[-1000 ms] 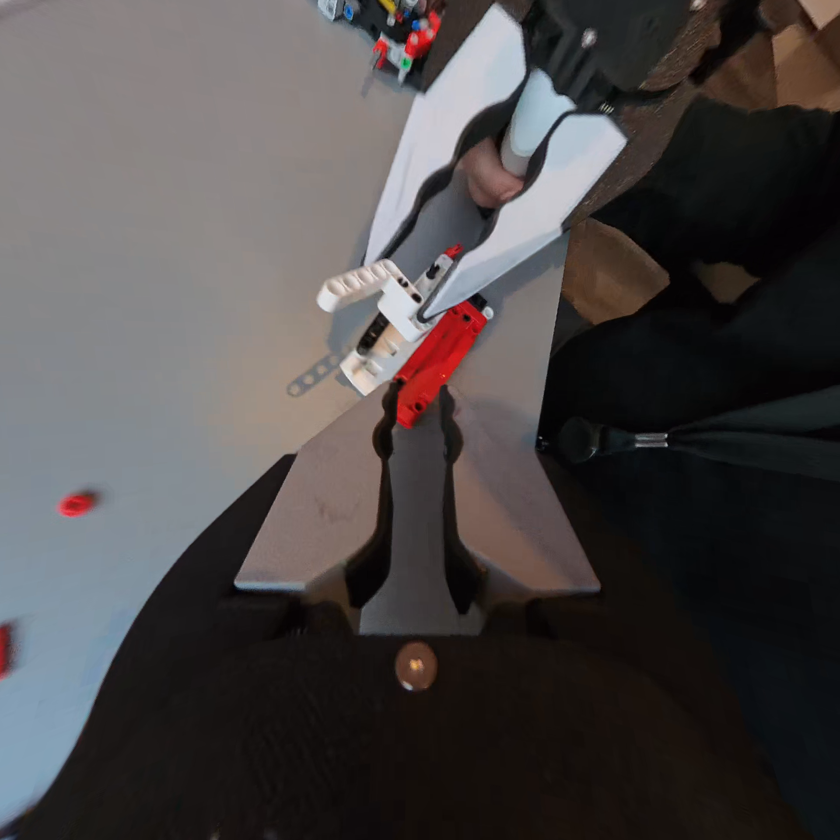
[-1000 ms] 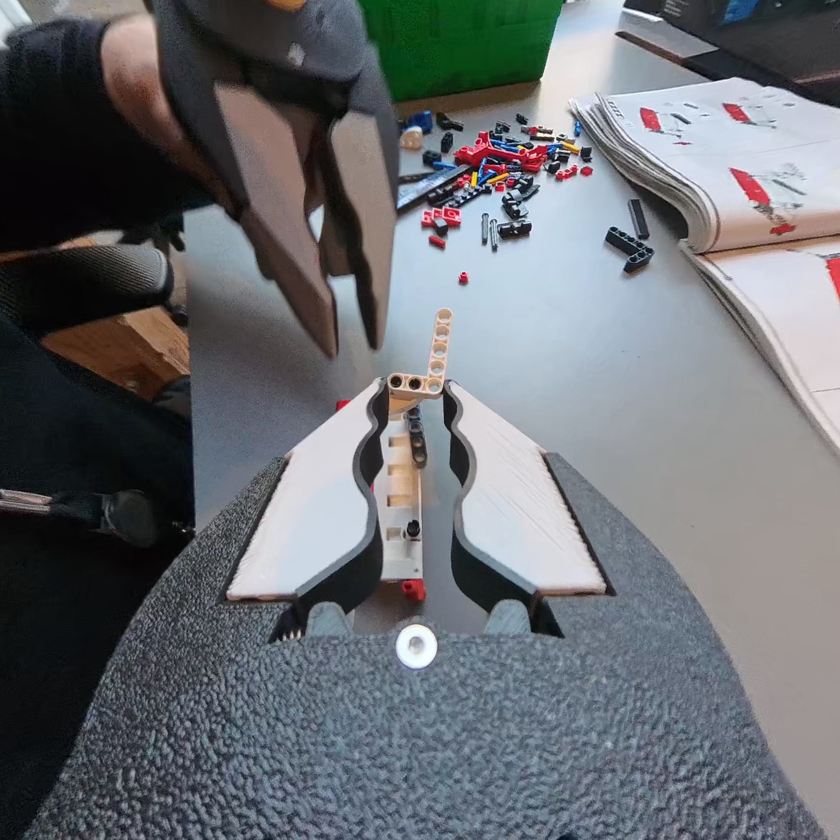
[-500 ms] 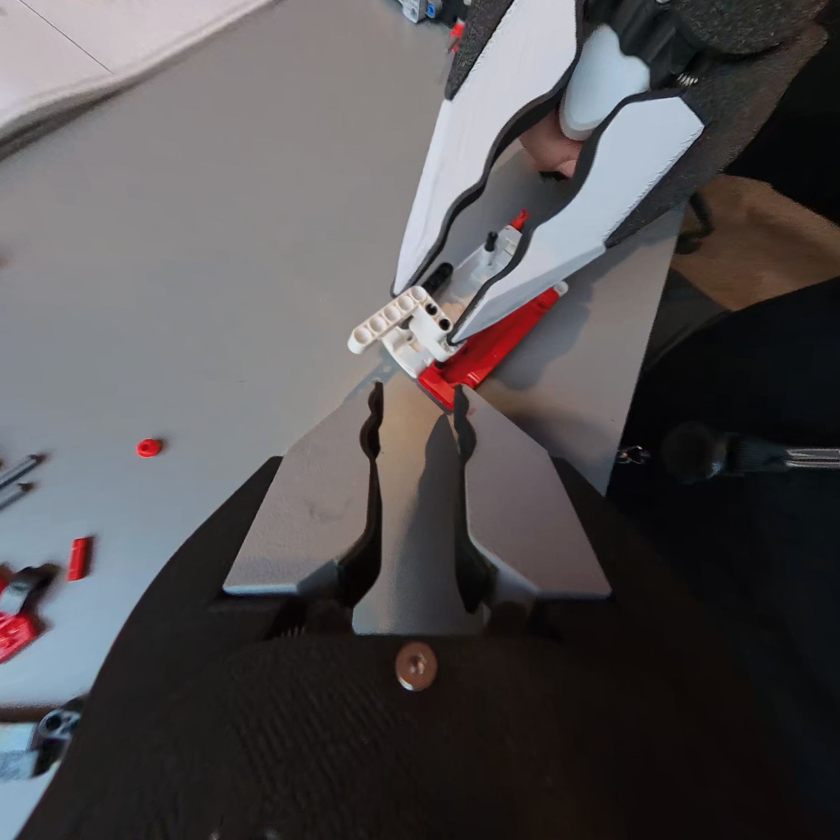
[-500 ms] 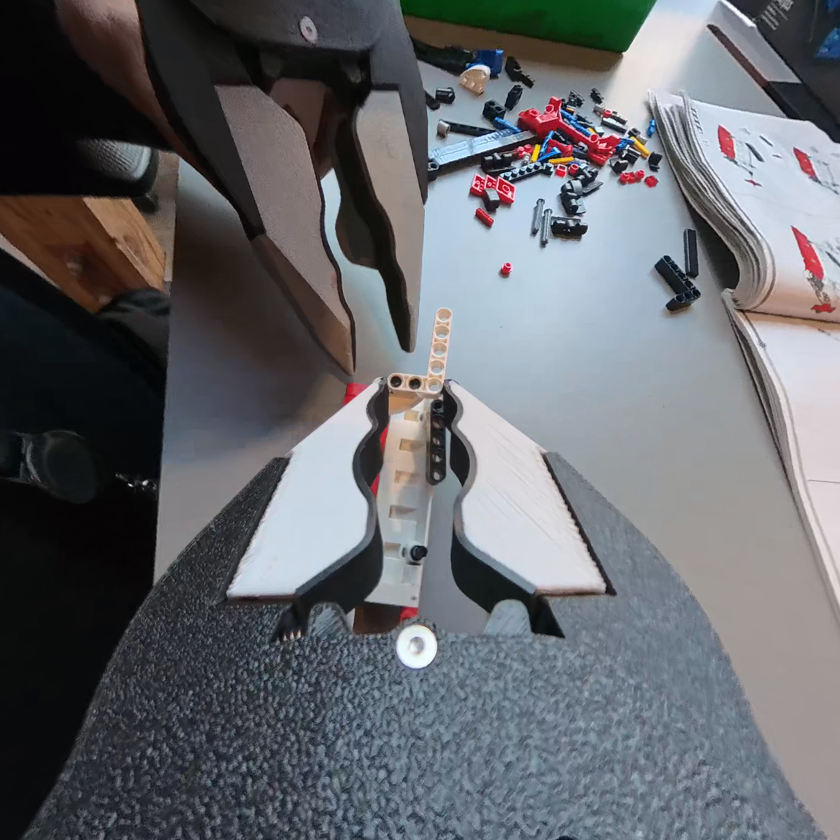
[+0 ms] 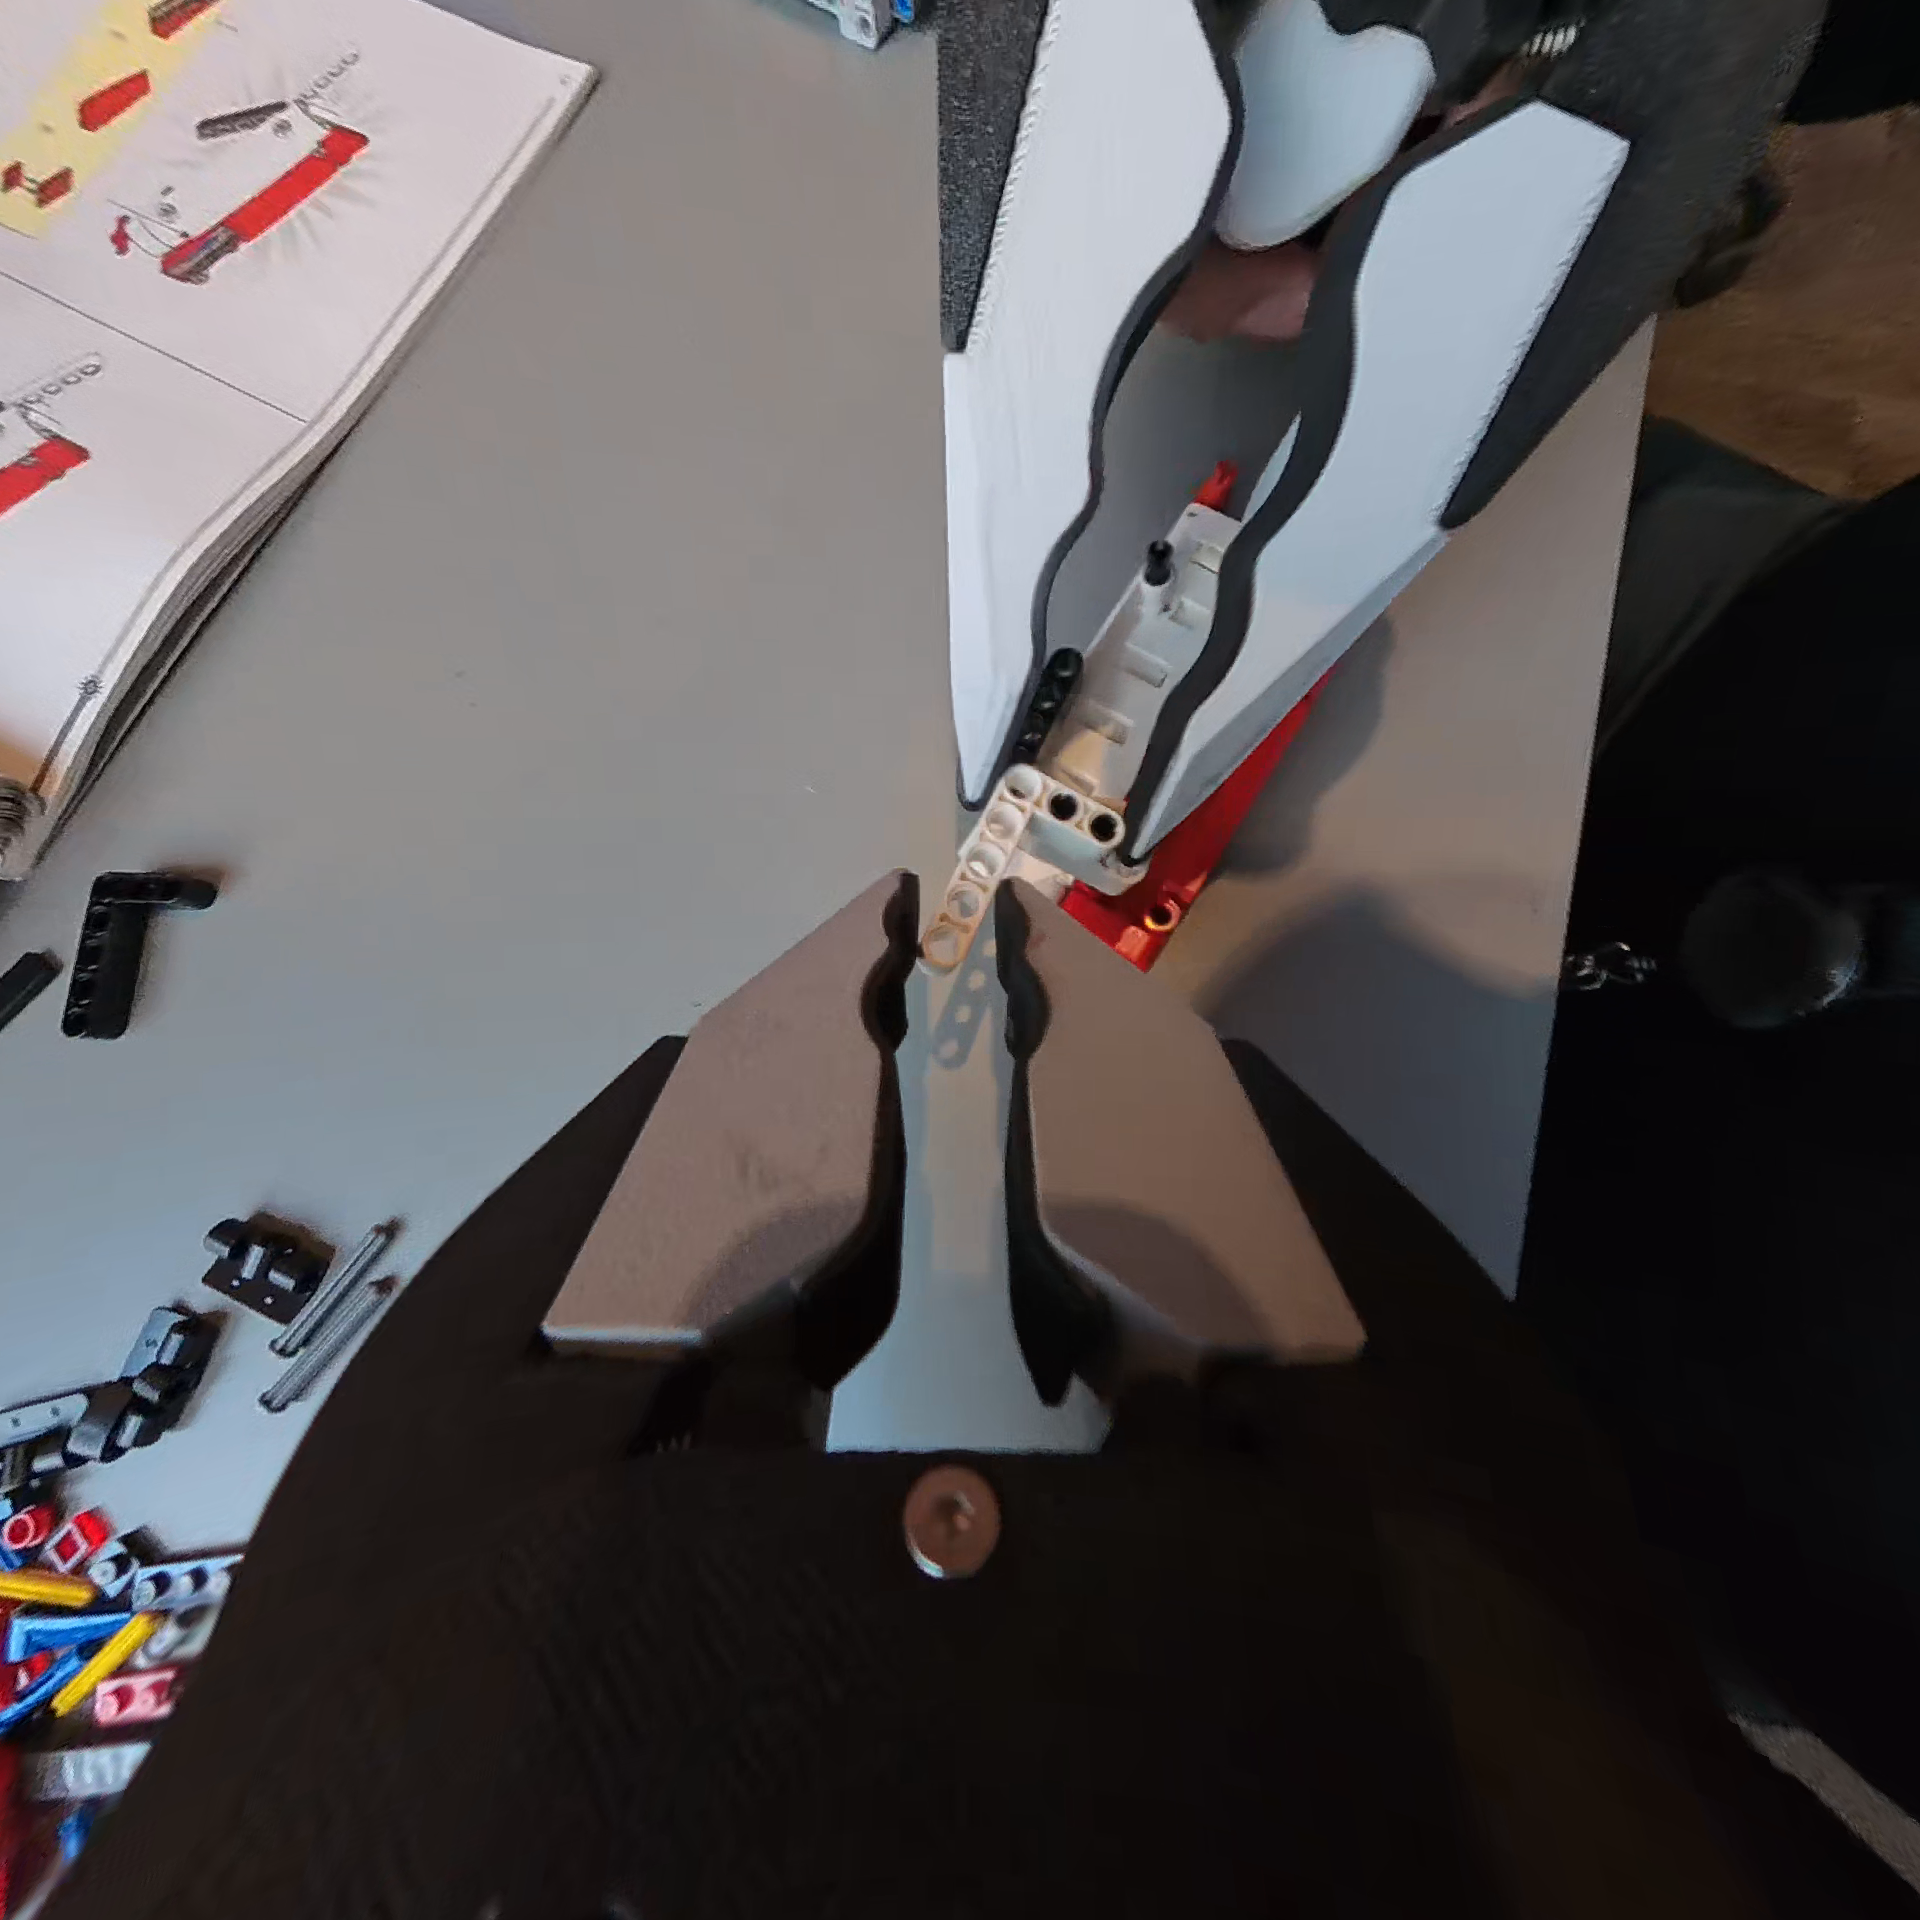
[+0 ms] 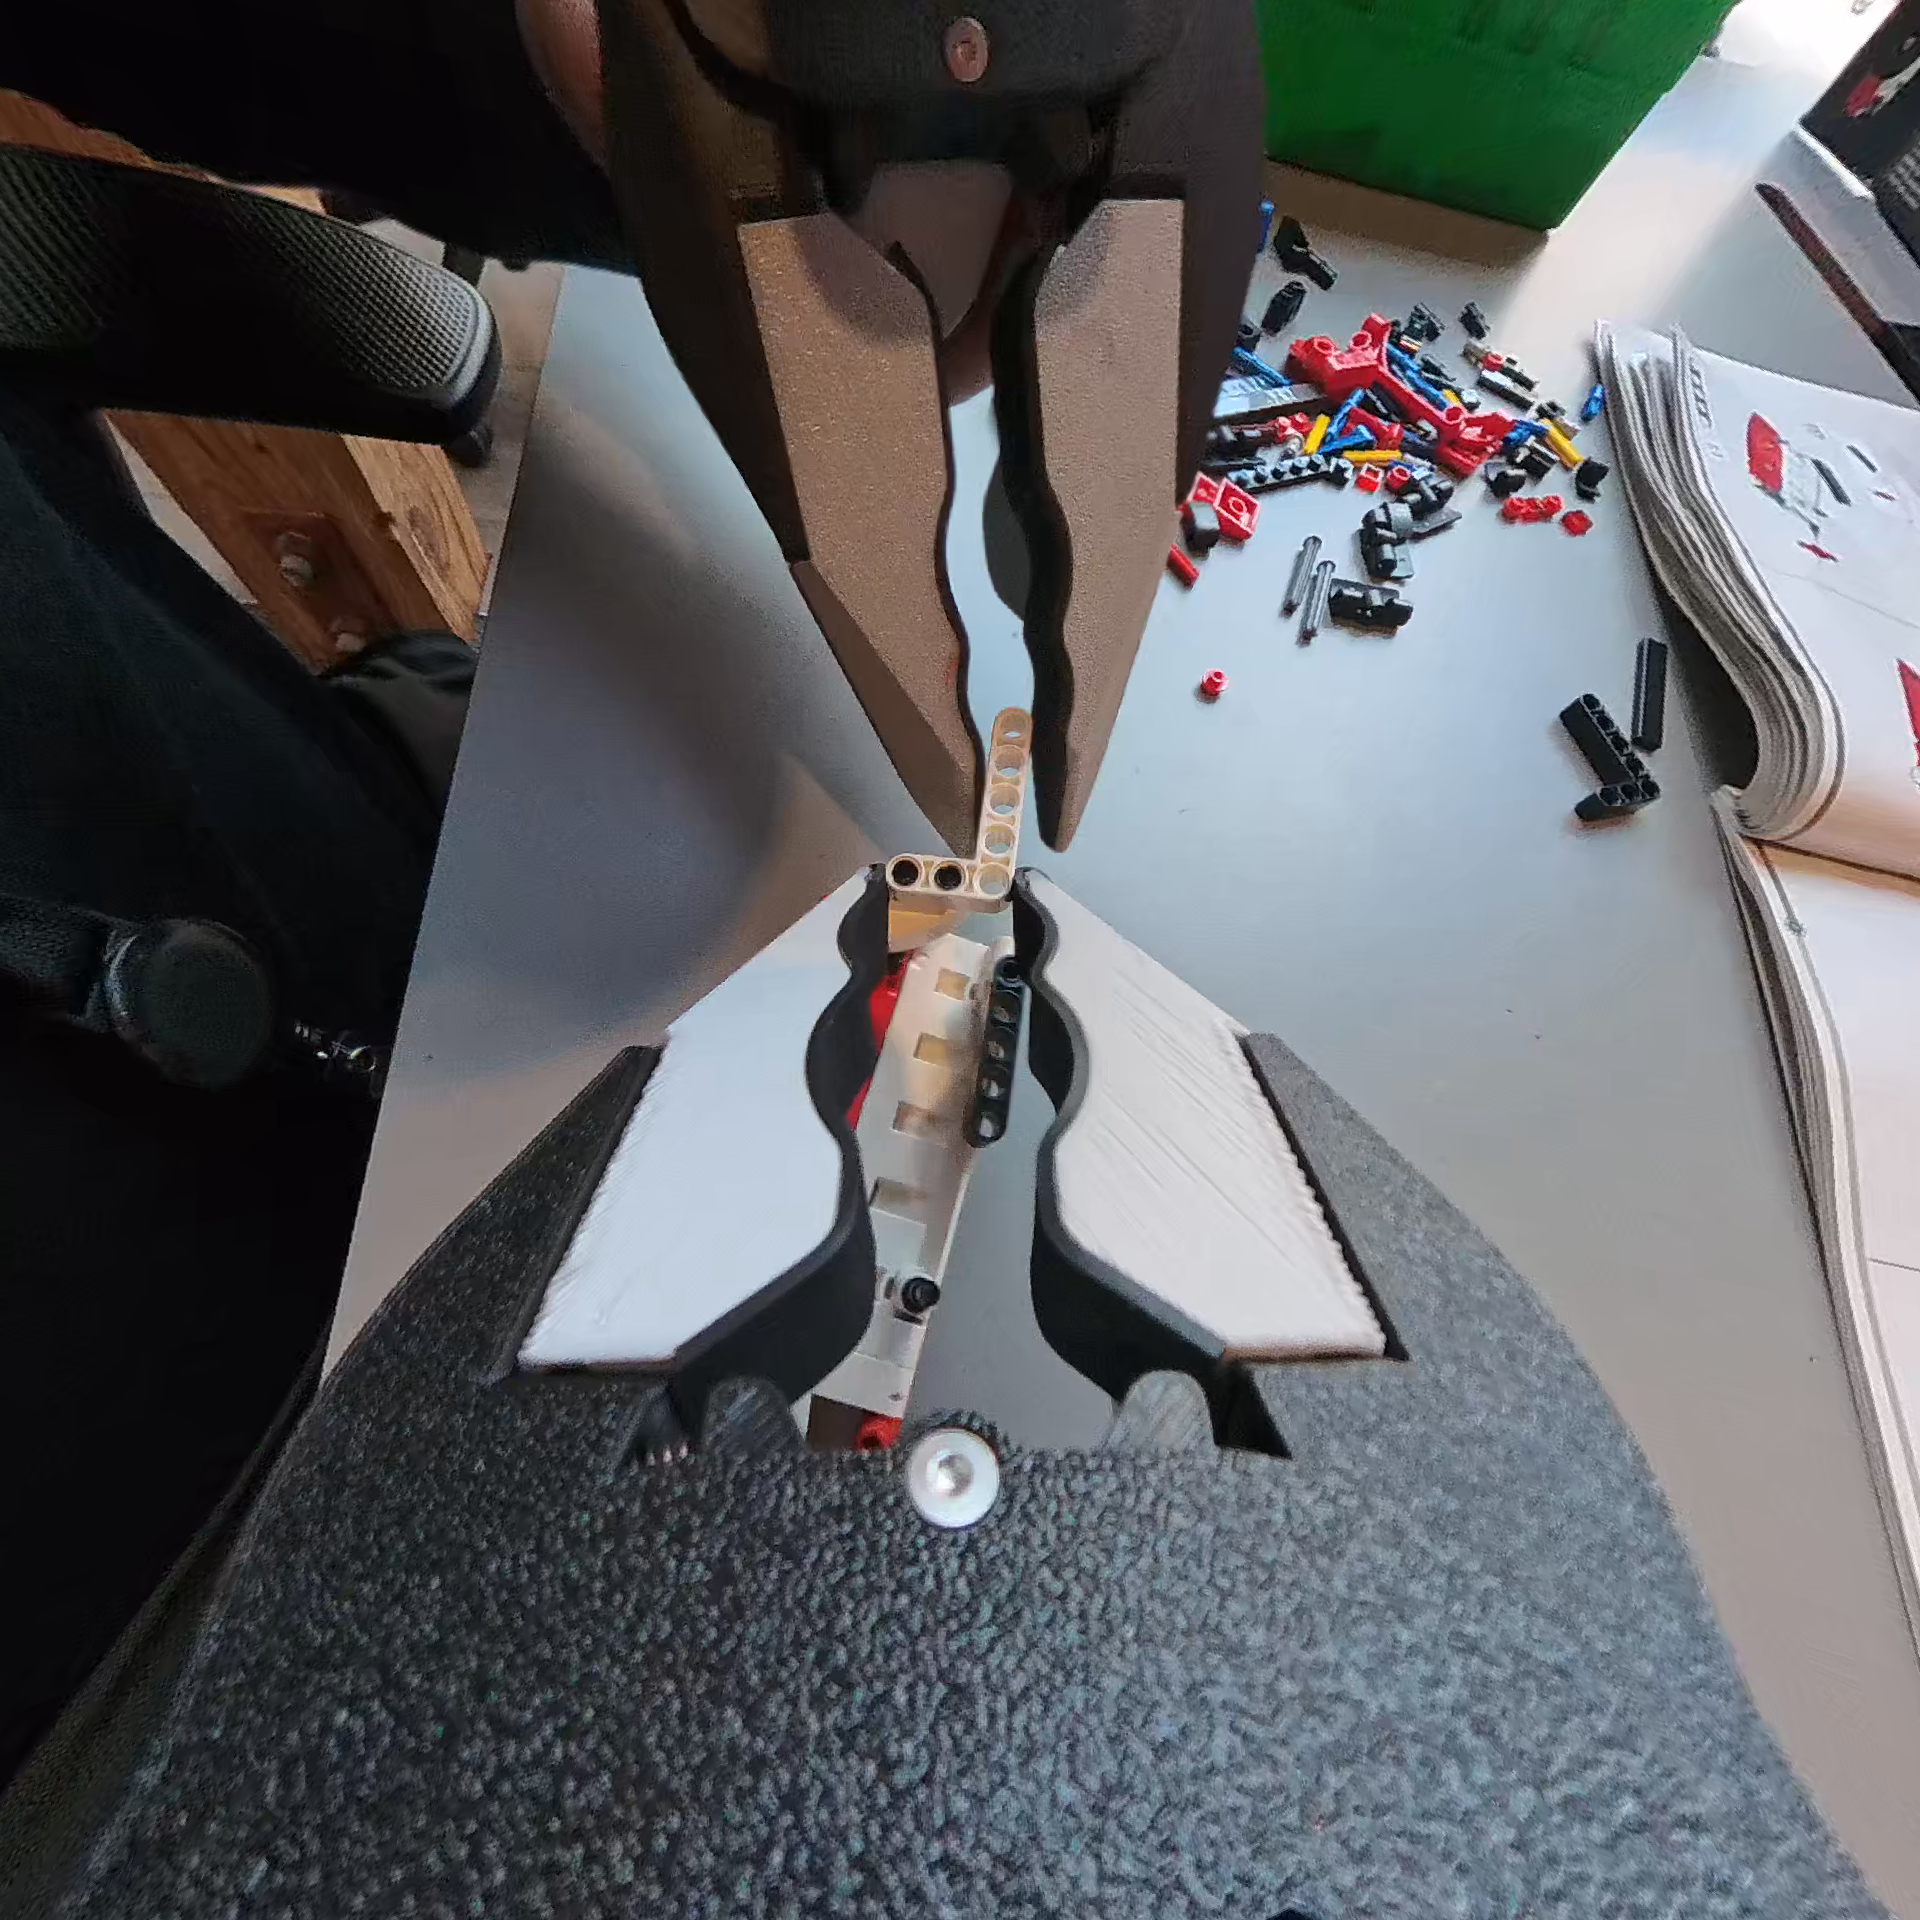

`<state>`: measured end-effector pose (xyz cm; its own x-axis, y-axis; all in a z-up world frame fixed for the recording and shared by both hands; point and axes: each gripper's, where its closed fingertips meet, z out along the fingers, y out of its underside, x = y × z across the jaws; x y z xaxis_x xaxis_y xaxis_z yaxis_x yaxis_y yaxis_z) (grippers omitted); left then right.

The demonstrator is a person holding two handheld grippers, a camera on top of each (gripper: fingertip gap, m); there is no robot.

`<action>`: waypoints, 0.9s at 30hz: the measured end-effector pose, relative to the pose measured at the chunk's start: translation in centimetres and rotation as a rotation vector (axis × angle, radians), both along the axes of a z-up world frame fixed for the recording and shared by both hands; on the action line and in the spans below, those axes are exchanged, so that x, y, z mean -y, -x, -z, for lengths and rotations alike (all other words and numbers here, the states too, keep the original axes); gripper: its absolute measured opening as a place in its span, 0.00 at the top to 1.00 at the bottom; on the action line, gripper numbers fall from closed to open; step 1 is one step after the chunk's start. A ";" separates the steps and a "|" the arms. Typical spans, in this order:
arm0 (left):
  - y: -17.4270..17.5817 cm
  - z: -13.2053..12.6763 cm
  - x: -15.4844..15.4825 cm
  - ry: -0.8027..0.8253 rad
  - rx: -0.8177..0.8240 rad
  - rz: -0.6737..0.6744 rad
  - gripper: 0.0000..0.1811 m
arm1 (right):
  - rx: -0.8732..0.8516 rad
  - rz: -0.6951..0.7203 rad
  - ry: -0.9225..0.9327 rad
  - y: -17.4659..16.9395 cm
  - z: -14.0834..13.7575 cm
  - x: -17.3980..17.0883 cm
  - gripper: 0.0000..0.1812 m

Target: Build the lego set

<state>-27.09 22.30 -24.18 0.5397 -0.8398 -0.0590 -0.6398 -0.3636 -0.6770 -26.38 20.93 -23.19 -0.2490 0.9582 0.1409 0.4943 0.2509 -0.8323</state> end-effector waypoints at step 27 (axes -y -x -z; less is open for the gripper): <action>0.6 1.4 1.2 0.083 0.107 -0.050 0.97 | 0.056 0.113 -0.165 -0.8 2.0 0.6 0.98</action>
<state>-27.66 21.05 -25.60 0.5801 -0.8116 0.0696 -0.5453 -0.4504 -0.7070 -25.58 20.33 -25.16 -0.1534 0.9456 0.2868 0.5716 0.3216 -0.7549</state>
